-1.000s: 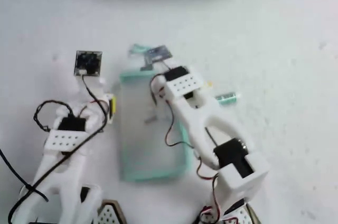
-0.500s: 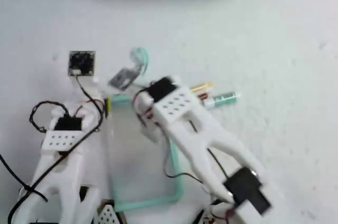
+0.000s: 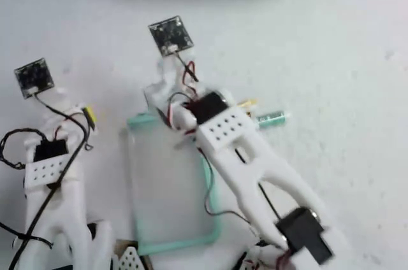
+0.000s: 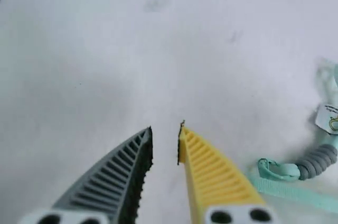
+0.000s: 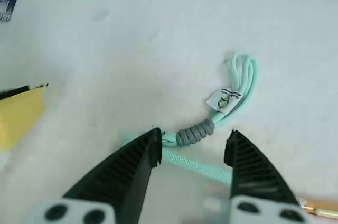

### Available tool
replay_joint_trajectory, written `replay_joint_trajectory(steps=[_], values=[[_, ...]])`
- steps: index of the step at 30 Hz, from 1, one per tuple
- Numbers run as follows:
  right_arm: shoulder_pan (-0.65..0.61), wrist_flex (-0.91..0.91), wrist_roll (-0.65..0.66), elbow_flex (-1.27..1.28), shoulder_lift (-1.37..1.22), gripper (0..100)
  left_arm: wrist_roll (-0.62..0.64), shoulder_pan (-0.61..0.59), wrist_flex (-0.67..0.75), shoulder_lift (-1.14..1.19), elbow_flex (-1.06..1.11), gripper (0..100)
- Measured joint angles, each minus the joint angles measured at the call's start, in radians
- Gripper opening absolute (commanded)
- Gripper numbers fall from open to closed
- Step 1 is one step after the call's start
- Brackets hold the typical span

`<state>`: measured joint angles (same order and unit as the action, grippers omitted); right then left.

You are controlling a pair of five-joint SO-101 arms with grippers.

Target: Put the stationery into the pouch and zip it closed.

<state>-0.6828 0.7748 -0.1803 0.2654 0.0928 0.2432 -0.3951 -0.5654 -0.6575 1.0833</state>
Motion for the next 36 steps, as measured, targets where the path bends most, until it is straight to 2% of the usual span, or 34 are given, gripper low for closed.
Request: replay_joint_trajectory(steps=[4, 12, 23, 25, 28, 31, 36], values=[[0.0, -0.035, -0.078, -0.077, -0.186, 19.4, 0.034, -0.02, 0.0, 0.0, 0.0, 12], [0.046, -0.002, -0.227, -0.388, -0.603, 19.4, 0.037, -0.011, 0.0, 0.0, 0.0, 12], [0.06, 0.315, -0.236, -0.864, -0.937, 19.0, 0.037, 0.005, 0.0, 0.0, 0.0, 12], [0.06, 0.356, -0.236, -0.928, -0.974, 15.1, 0.037, 0.005, 0.0, 0.0, 0.0, 12], [0.061, 0.425, -0.235, -1.011, -1.017, 0.2, 0.037, 0.009, 0.0, 0.0, 0.0, 12], [0.069, 0.486, -0.235, -1.089, -1.054, 5.3, 0.037, 0.009, 0.0, 0.0, 0.0, 12], [0.068, 0.586, -0.236, -1.208, -1.068, 1.7, 0.037, 0.009, 0.0, 0.0, 0.0, 12]])
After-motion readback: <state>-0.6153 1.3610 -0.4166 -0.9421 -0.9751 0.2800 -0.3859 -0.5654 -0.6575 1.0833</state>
